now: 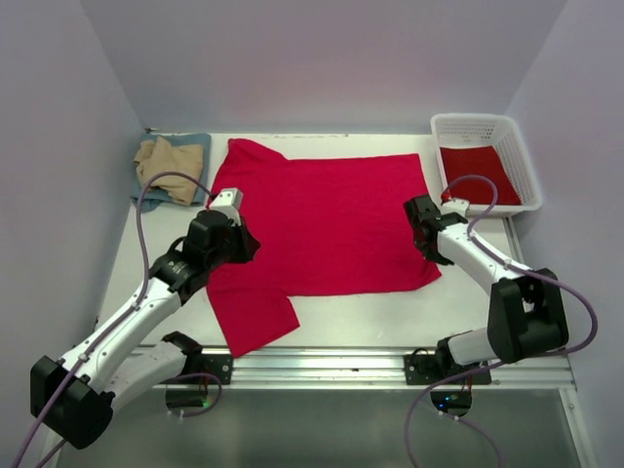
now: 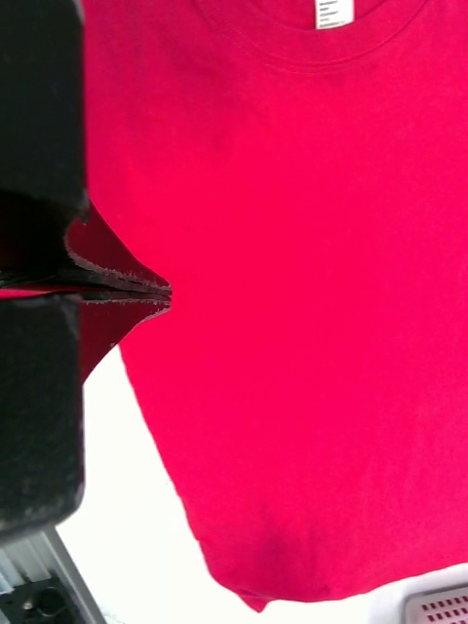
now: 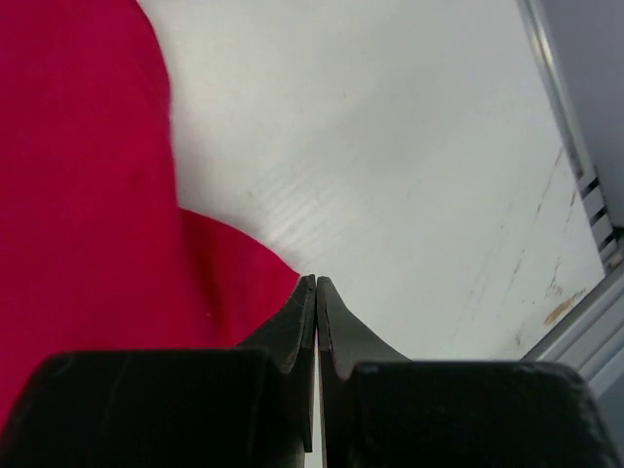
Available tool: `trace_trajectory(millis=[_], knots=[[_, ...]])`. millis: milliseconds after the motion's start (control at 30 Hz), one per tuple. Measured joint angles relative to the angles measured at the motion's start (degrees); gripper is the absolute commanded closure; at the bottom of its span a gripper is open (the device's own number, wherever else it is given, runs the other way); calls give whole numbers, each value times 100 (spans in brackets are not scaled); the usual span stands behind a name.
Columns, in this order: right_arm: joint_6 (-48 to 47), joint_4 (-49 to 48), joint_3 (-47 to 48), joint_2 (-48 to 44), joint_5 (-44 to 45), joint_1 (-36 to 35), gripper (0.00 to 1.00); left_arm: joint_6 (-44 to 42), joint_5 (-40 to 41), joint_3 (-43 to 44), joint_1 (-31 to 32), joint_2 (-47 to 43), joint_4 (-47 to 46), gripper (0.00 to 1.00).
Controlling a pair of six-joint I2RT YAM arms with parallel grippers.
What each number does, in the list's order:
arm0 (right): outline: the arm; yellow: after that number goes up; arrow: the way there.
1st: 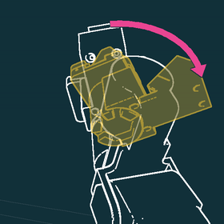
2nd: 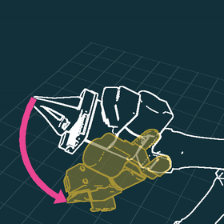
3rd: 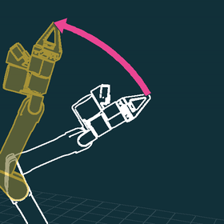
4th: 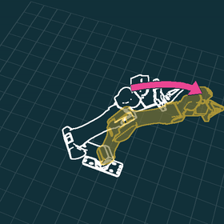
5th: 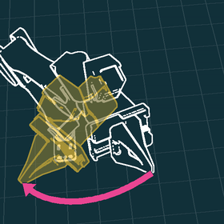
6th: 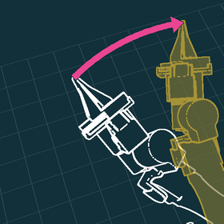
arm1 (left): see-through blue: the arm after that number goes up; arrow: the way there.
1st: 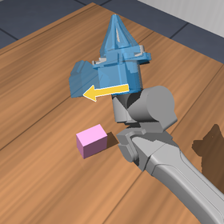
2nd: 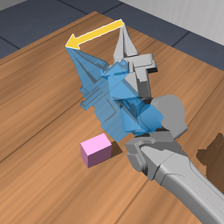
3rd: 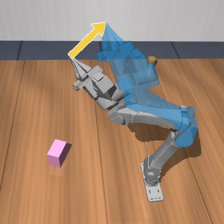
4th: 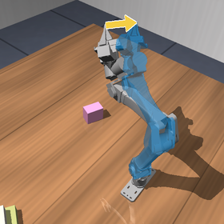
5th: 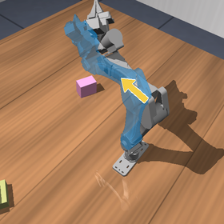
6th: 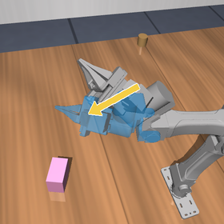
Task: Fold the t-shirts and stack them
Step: Flatten the tshirt out
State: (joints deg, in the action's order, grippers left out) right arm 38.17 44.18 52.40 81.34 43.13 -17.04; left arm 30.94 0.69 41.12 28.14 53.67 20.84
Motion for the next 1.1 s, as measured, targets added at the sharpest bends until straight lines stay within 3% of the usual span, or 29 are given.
trace_trajectory(millis=[200, 433, 867, 1100], knots=[[243, -151, -857, 4, -981, 376, 100, -2, 31, 127, 39, -295, 483, 100], [131, -673, -964, 72, -1727, 396, 100, -7, 127, 232, 39, -579, 568, 100], [-72, -737, -750, -24, -1663, 400, 100, -2, 101, 116, 39, -516, 584, 100], [-118, -697, -251, 791, -1572, 426, 100, 0, 101, 48, 39, -553, 592, 100]])
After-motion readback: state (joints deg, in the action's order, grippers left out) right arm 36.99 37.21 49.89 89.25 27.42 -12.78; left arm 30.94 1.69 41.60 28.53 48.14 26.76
